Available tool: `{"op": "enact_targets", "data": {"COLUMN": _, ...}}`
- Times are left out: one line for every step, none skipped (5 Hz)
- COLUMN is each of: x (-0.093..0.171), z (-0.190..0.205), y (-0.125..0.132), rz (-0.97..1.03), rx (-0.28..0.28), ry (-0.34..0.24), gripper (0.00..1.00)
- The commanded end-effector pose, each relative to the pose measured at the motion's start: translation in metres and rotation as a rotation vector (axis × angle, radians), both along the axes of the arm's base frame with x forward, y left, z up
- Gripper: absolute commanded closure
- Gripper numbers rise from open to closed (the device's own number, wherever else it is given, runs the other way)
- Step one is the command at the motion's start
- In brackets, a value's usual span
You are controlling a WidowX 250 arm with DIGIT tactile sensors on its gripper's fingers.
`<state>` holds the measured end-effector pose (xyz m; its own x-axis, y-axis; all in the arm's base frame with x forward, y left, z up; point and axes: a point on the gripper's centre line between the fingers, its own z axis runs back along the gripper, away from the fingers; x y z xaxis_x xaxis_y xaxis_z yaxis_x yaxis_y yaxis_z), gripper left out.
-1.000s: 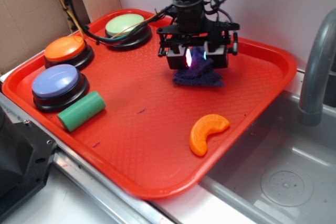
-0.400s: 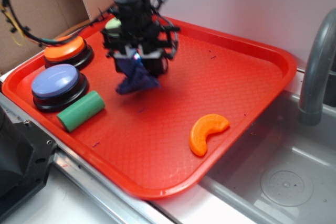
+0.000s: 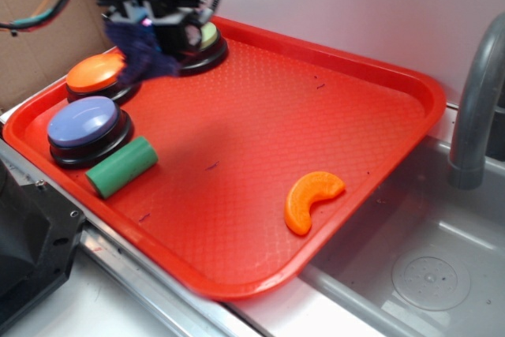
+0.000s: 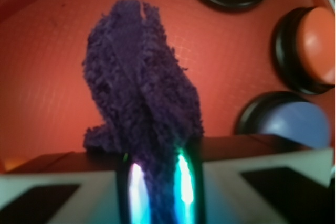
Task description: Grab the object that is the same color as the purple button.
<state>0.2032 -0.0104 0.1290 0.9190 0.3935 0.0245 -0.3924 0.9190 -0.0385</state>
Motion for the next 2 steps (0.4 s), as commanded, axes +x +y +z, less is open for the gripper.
{"op": "enact_targets", "data": {"x": 0.0117, "z": 0.0406, "y": 0.0024, "rz": -0.040, "rx": 0.037, "ry": -0.070, "gripper": 1.00}}
{"op": "enact_targets", "data": {"x": 0.0182, "z": 0.0346, "y": -0.0038, "rz": -0.032, "rx": 0.048, "ry": -0.057, "gripper": 1.00}}
